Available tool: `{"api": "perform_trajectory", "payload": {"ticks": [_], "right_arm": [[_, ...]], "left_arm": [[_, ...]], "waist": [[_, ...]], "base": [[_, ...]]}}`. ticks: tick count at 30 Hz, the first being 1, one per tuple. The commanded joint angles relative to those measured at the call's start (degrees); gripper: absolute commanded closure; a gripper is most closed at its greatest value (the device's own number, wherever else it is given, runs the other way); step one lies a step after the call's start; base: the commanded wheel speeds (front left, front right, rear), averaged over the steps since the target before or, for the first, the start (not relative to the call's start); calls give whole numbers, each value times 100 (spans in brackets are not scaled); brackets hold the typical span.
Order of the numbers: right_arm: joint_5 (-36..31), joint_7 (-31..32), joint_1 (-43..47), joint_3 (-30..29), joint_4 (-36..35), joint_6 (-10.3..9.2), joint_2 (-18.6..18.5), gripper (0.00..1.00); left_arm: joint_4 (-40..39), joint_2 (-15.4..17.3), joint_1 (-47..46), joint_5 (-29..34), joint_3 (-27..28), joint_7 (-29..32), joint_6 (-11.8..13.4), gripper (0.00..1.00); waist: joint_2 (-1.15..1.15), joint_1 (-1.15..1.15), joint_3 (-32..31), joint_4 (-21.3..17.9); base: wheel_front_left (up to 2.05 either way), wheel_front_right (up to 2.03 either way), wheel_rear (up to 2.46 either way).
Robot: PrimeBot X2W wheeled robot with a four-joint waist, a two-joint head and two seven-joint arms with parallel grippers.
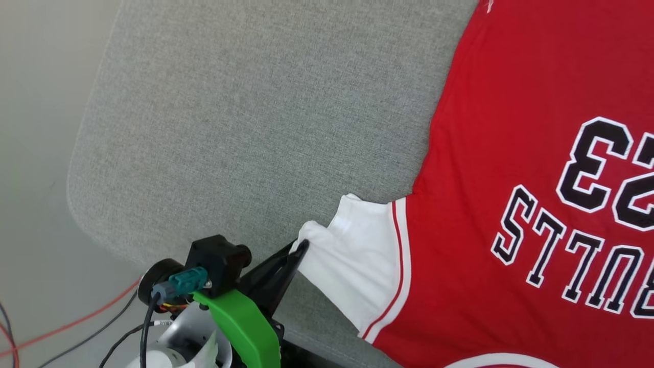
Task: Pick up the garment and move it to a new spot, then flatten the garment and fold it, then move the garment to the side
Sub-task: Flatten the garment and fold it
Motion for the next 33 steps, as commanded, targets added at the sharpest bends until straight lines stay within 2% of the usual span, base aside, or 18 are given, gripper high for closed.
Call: {"api": "perform_trajectory", "payload": {"ticks": [1,9,18,27,33], "right_arm": [[73,66,526,114,185,-3,200,100],[322,-263,1342,304,104,-3,403,100],[779,-796,2285,548,-27,-3,442,100],[1132,-1061,3523,258,-616,-3,415,100],[1234,-1053,4366,24,-1133,-3,566,100]], "left_arm": [[32,-10,-55,-1,51,-51,63,100],[64,117,33,-42,159,5,188,100],[162,283,369,-178,344,25,453,100],[407,361,710,-377,486,-104,556,100],[549,333,834,-432,490,-181,588,100]], "waist": [[69,-1,-268,-164],[69,-1,-984,-609],[69,-1,-1804,-1168],[69,-1,-2386,-1582],[69,-1,-2697,-1777]], "base": [[0,0,0],[0,0,0],[0,0,0],[0,0,0],[0,0,0]]}}
